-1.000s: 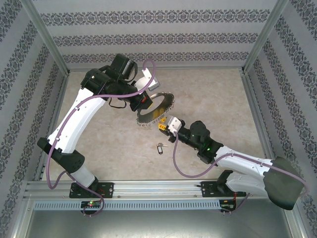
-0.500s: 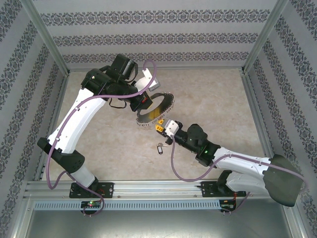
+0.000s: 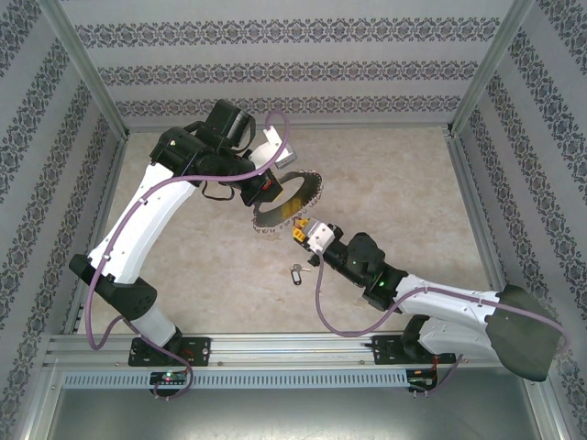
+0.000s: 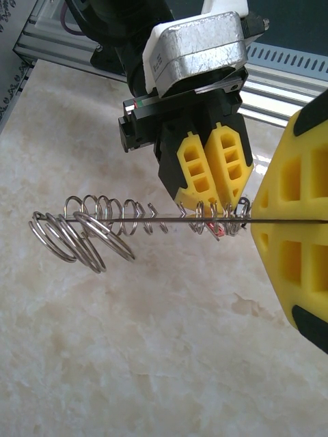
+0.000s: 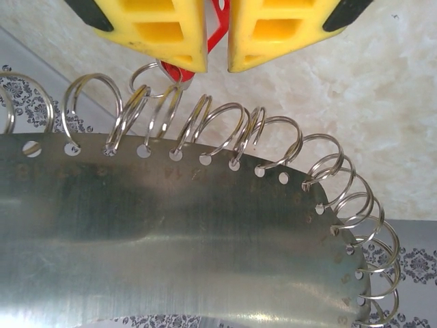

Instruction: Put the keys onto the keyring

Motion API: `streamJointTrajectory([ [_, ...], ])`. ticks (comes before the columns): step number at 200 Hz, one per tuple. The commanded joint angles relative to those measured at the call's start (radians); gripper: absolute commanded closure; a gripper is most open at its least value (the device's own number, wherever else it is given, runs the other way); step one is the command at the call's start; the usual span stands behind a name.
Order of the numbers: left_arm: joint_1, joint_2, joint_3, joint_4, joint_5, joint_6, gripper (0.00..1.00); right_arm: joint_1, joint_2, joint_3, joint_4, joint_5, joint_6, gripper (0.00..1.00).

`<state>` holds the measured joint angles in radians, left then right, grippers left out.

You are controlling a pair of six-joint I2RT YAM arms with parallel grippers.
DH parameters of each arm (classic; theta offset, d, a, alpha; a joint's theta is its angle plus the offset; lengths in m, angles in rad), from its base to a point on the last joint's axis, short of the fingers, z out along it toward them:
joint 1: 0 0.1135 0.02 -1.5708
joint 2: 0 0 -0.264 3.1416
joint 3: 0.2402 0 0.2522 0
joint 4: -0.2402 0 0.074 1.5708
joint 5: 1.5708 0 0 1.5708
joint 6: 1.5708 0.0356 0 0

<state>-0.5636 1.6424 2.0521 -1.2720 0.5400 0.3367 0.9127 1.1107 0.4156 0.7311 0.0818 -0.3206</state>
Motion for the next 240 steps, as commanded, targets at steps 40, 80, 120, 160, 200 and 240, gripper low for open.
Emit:
streamJointTrajectory([
  [40, -0.015, -0.005, 0.031, 0.004, -0.003, -0.004, 0.99, 0.008, -0.046, -0.014, 0.068, -0.059, 0.005, 0.84],
  [80, -0.017, -0.006, 0.031, 0.007, -0.002, -0.008, 0.99, 0.008, -0.039, 0.000, 0.074, -0.066, -0.003, 0.86],
  [120, -0.018, -0.007, 0.032, 0.005, -0.003, -0.008, 0.98, 0.009, -0.027, 0.010, 0.079, -0.075, -0.005, 0.85],
  [160, -0.020, -0.006, 0.030, 0.006, -0.005, -0.012, 0.98, 0.014, -0.011, 0.019, 0.105, -0.050, -0.011, 0.85],
  [200, -0.019, -0.006, 0.031, 0.007, -0.006, -0.012, 0.98, 0.019, 0.012, 0.035, 0.122, -0.037, -0.027, 0.84],
  [240, -0.021, -0.004, 0.029, 0.005, -0.008, -0.011, 0.98, 0.025, 0.021, 0.034, 0.134, 0.012, -0.037, 0.83],
])
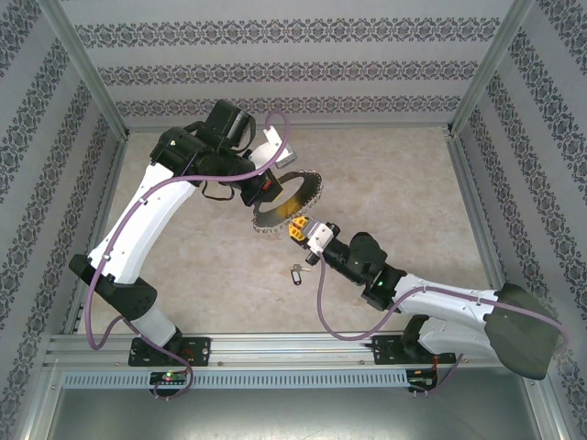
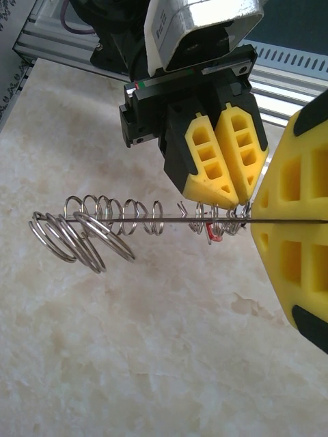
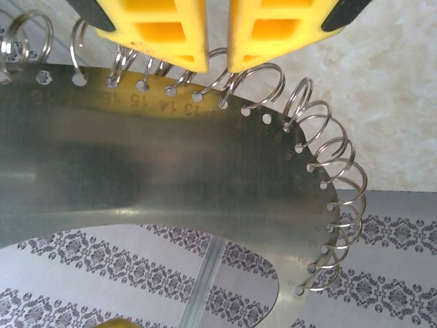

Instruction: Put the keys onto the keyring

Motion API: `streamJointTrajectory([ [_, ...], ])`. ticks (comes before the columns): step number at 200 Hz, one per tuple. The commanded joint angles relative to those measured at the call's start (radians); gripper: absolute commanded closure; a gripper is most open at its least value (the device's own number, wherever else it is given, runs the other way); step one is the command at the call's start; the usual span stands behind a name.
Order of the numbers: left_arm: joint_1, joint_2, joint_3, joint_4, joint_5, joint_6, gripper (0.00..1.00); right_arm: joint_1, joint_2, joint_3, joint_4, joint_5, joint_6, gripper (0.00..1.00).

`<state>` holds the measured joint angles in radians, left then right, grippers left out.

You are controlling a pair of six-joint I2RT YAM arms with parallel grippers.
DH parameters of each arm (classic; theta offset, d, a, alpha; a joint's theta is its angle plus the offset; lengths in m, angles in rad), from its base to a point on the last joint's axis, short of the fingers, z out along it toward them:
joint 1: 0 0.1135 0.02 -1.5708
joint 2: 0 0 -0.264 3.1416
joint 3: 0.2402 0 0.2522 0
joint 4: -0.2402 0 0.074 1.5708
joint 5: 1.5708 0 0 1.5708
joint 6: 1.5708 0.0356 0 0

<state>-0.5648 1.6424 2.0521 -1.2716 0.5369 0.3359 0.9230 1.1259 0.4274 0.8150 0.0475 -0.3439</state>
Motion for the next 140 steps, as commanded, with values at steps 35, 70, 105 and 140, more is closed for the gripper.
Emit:
streamJointTrajectory([
  [35, -0.020, -0.006, 0.028, 0.005, -0.007, -0.011, 0.98, 0.016, -0.004, 0.011, 0.031, 0.045, -0.022, 0.83],
  [70, -0.020, -0.008, 0.027, 0.005, -0.011, -0.011, 0.98, 0.016, -0.022, -0.010, 0.006, 0.043, -0.014, 0.83],
  [105, -0.020, -0.010, 0.028, 0.005, -0.015, -0.009, 0.98, 0.016, -0.034, -0.021, -0.031, 0.056, -0.013, 0.83],
  [140, -0.020, -0.011, 0.027, 0.011, -0.008, -0.014, 0.98, 0.016, -0.026, -0.025, -0.024, 0.067, -0.008, 0.83],
])
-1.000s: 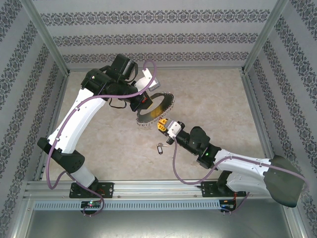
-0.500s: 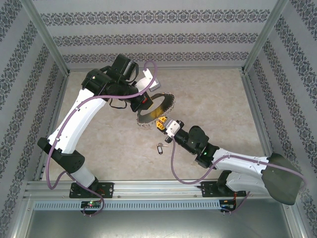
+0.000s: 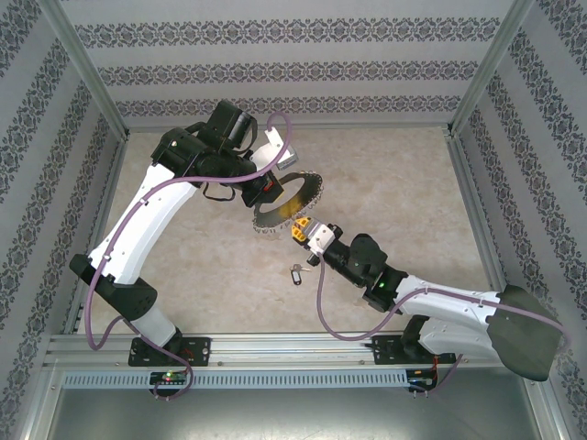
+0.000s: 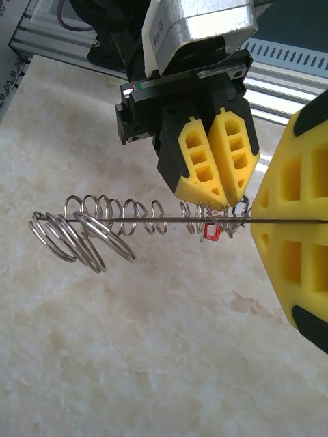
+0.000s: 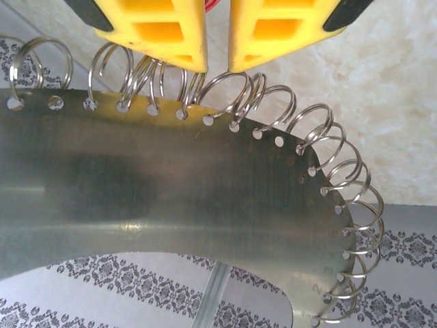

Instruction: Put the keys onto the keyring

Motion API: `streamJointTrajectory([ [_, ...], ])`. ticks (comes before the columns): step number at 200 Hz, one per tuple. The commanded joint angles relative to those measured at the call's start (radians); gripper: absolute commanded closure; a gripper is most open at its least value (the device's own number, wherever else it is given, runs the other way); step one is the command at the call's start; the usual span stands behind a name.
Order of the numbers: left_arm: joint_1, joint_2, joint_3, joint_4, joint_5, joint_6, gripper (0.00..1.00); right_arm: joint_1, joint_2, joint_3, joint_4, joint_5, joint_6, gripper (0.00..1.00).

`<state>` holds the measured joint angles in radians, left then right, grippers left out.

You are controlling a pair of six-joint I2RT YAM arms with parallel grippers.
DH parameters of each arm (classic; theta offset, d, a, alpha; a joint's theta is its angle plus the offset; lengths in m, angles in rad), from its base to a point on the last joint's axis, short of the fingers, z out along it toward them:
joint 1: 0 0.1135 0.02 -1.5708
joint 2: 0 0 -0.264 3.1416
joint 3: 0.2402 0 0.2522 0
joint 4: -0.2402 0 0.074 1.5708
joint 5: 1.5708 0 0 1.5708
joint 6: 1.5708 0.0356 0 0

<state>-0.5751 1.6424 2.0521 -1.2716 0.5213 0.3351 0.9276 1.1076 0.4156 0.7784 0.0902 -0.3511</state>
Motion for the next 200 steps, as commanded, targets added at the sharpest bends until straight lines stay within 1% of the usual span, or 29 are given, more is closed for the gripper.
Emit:
streamJointTrajectory([
  [1, -0.009, -0.012, 0.028, 0.011, 0.008, -0.013, 0.98, 0.011, -0.009, -0.013, 0.014, 0.025, -0.001, 0.83],
  [62, -0.011, -0.010, 0.026, 0.007, 0.010, -0.015, 0.97, 0.010, 0.004, 0.022, 0.045, 0.030, -0.015, 0.82],
  [130, -0.014, -0.011, 0.022, 0.007, 0.010, -0.015, 0.97, 0.010, 0.014, 0.028, 0.059, 0.046, -0.020, 0.82],
  [200, -0.016, -0.013, 0.023, 0.009, 0.010, -0.015, 0.97, 0.010, 0.017, 0.023, 0.064, 0.047, -0.016, 0.79],
])
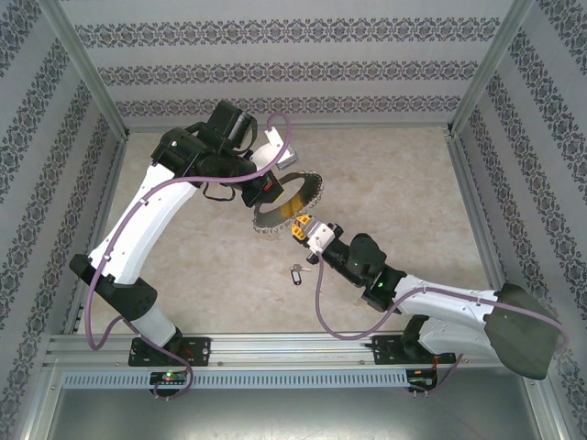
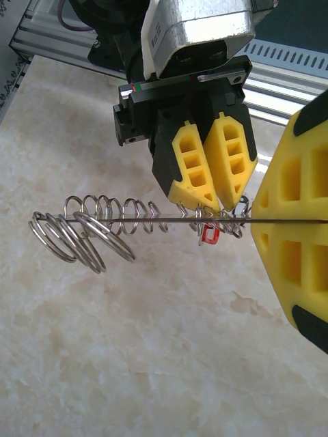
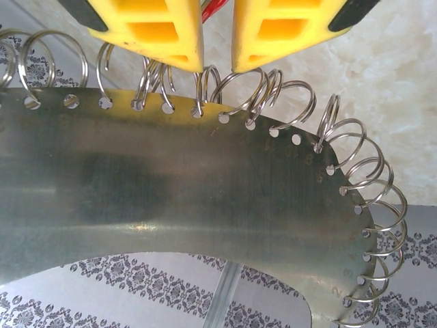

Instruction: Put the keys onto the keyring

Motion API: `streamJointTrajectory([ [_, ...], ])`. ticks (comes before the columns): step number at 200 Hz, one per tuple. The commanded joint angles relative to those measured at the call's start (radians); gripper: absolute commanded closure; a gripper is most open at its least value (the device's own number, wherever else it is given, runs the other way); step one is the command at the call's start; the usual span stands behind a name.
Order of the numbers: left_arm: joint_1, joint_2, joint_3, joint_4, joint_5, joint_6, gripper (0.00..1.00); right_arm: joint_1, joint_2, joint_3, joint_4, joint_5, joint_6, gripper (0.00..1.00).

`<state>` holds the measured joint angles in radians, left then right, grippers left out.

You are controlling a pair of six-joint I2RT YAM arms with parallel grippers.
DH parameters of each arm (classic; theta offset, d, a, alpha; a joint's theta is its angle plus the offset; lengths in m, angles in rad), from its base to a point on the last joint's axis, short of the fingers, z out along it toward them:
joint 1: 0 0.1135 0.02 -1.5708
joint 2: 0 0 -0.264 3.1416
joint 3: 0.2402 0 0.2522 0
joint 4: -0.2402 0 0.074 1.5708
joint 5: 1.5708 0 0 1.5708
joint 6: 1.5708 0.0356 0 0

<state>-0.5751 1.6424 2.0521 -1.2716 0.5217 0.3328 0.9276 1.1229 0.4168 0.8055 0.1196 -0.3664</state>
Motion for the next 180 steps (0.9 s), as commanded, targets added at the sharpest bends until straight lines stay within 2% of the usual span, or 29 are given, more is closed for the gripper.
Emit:
streamJointTrajectory([
  [1, -0.016, -0.013, 0.023, 0.009, 0.010, -0.012, 0.97, 0.010, 0.002, 0.020, 0.037, 0.018, 0.000, 0.79],
  [86, -0.017, -0.012, 0.023, 0.012, 0.010, -0.016, 0.97, 0.008, 0.001, 0.013, 0.042, 0.030, -0.004, 0.78],
  [134, -0.019, -0.009, 0.023, 0.011, 0.010, -0.015, 0.97, 0.008, 0.024, 0.037, 0.058, 0.023, -0.011, 0.84],
  [180, -0.019, -0.013, 0.019, 0.008, 0.008, -0.014, 0.97, 0.008, 0.046, 0.055, 0.075, 0.022, -0.019, 0.84],
])
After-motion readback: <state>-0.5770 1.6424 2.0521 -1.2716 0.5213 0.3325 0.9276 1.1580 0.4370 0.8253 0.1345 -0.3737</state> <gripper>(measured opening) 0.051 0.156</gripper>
